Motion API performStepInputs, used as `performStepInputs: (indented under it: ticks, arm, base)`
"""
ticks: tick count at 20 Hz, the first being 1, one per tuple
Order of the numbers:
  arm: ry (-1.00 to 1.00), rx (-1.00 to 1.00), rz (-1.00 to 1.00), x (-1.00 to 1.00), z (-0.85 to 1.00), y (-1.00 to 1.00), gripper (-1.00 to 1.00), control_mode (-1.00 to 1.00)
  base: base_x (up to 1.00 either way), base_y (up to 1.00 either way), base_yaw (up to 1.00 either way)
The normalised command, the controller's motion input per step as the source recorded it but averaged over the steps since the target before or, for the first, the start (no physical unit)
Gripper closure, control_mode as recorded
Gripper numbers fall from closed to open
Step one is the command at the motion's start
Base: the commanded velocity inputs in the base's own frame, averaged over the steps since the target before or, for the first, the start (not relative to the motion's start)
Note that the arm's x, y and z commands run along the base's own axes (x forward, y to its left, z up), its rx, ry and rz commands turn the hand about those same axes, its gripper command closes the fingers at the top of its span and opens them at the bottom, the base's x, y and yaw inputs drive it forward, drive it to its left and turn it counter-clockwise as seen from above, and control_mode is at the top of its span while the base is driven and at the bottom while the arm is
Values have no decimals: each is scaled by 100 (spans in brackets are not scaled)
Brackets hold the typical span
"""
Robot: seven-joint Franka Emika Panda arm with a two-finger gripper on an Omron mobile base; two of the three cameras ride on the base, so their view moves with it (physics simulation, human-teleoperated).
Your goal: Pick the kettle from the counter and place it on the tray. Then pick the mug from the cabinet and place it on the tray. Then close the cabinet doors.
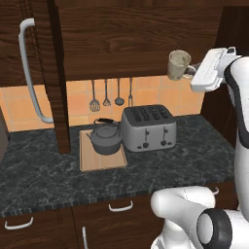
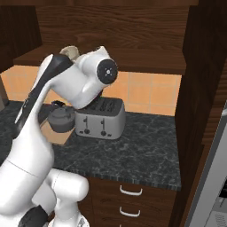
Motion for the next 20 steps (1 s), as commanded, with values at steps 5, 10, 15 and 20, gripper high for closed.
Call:
performStepInputs:
  ticks: [5, 10, 15, 20]
  arm:
    - [-1, -6, 21, -77, -29, 96, 100, -100]
    - [23, -2, 13, -48, -4, 70, 100, -100]
    - [38, -1, 14, -2, -20, 29, 100, -100]
    - [13, -6, 5, 0, -27, 1, 100, -100]
  base:
    - [0, 0, 0]
    - [0, 0, 0]
    - [0, 0, 0]
    - [0, 0, 0]
